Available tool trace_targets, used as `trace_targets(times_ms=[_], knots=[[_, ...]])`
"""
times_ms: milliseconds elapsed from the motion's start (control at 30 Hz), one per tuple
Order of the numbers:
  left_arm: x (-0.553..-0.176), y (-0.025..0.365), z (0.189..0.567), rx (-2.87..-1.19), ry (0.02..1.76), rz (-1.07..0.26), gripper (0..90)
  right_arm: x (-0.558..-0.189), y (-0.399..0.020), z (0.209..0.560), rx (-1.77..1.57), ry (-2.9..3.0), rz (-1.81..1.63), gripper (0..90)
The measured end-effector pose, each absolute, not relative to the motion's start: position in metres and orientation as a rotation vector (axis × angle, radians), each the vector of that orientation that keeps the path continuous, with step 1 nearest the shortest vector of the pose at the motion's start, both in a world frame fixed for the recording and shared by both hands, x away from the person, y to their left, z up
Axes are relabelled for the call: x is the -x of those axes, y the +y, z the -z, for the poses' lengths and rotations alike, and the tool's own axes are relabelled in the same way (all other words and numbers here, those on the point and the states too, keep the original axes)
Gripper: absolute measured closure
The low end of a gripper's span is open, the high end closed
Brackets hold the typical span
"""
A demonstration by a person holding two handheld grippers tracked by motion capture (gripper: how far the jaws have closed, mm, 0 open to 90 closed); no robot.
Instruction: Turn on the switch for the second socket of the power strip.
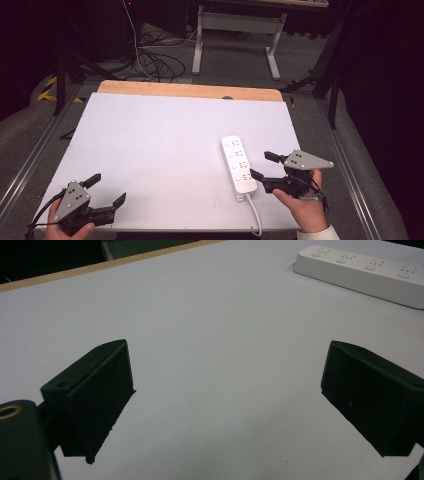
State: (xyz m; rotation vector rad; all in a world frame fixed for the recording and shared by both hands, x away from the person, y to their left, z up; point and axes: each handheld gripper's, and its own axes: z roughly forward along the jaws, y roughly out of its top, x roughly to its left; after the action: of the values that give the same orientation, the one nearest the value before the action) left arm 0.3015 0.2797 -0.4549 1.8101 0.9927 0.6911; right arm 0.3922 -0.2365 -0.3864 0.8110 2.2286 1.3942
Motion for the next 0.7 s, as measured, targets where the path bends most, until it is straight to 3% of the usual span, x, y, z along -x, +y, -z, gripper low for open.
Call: trace_targets(times_ms=[400, 700], knots=[[-0.301, 0.28, 0.455, -1.816, 0.987, -0.681, 6.1, -0.377, -0.258, 0.41, -0.879, 2.193, -1.443, 14.2], [-0.3, 0.282, 0.453, -1.813, 0.978, -0.659, 5.8, -0.373, -0.272, 0.435, -0.885, 2.194, -1.476, 13.2]])
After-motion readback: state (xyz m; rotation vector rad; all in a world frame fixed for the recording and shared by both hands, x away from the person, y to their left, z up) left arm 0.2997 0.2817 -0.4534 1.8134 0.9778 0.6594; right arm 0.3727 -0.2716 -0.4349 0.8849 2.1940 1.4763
